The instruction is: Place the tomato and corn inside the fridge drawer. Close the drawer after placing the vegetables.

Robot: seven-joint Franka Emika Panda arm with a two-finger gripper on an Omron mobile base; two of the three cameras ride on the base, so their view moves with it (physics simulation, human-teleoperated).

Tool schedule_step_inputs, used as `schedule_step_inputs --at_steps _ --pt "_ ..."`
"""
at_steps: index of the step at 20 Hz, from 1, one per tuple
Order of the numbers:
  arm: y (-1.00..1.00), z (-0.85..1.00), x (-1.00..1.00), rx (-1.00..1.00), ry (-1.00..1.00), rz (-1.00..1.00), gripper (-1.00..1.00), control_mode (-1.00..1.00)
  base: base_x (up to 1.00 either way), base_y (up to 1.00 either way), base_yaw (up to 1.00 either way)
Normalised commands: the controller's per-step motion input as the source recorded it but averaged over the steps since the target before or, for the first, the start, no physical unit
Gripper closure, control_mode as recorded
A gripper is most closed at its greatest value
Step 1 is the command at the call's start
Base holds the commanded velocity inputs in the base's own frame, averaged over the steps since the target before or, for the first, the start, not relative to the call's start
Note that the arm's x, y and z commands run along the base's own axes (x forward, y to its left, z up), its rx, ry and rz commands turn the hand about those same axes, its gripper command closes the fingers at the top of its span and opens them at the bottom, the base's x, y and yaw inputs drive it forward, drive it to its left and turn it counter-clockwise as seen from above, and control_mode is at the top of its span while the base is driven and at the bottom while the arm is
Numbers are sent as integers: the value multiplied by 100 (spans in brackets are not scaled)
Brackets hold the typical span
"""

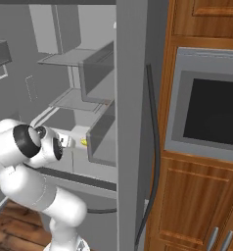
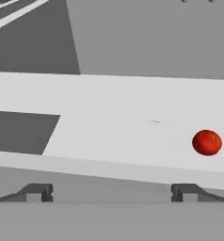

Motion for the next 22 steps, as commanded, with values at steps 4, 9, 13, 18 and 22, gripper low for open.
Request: schedule_step_inputs --at_steps 4,9,13,18,22 --pt "1 48 60 0 -7 0 -100 -100 0 0 0" --pt "4 29 56 0 -4 0 -100 -100 0 0 0" --pt "2 10 56 0 -6 0 -100 -100 0 0 0" --pt "0 0 46 0 -8 0 -100 -100 0 0 0" --pt "7 27 -49 0 -16 0 -100 -100 0 0 0"
